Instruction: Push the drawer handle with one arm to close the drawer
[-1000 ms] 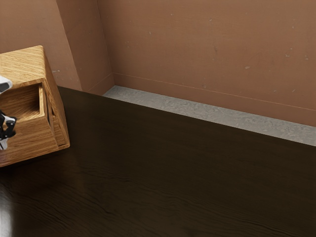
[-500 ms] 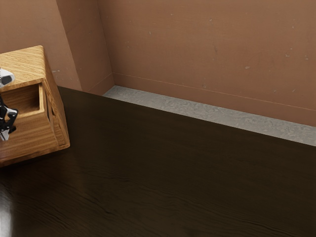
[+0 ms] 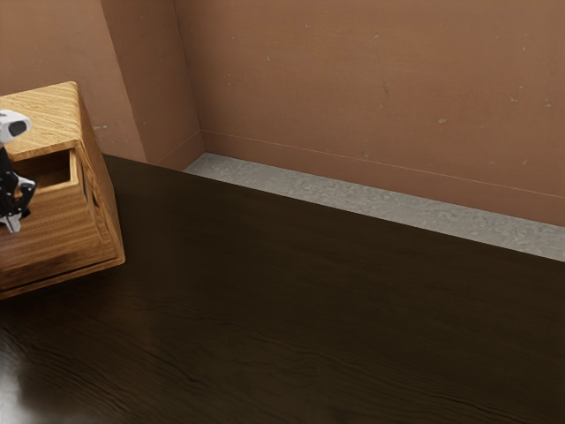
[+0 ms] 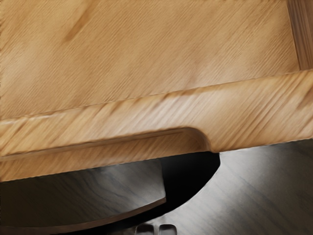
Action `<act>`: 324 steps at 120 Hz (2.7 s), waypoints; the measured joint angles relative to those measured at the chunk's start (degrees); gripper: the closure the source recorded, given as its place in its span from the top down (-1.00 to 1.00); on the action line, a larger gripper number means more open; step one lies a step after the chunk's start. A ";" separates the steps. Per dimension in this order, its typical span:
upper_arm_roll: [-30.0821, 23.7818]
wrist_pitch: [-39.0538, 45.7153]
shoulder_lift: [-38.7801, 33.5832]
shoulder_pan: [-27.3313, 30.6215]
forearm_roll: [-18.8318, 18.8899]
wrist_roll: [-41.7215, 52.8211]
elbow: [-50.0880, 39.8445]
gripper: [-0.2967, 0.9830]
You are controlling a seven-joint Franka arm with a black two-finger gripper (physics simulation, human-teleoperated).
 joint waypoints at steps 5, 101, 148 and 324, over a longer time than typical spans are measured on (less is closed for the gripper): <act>0.12 0.06 0.50 -0.02 -0.01 0.17 0.59 -0.68; 3.14 1.27 11.30 -0.36 -0.84 3.60 11.12 -0.68; 3.56 1.58 15.80 0.53 -2.37 5.25 15.38 -0.69; 1.23 -0.91 11.95 4.93 -5.61 9.91 15.13 -0.29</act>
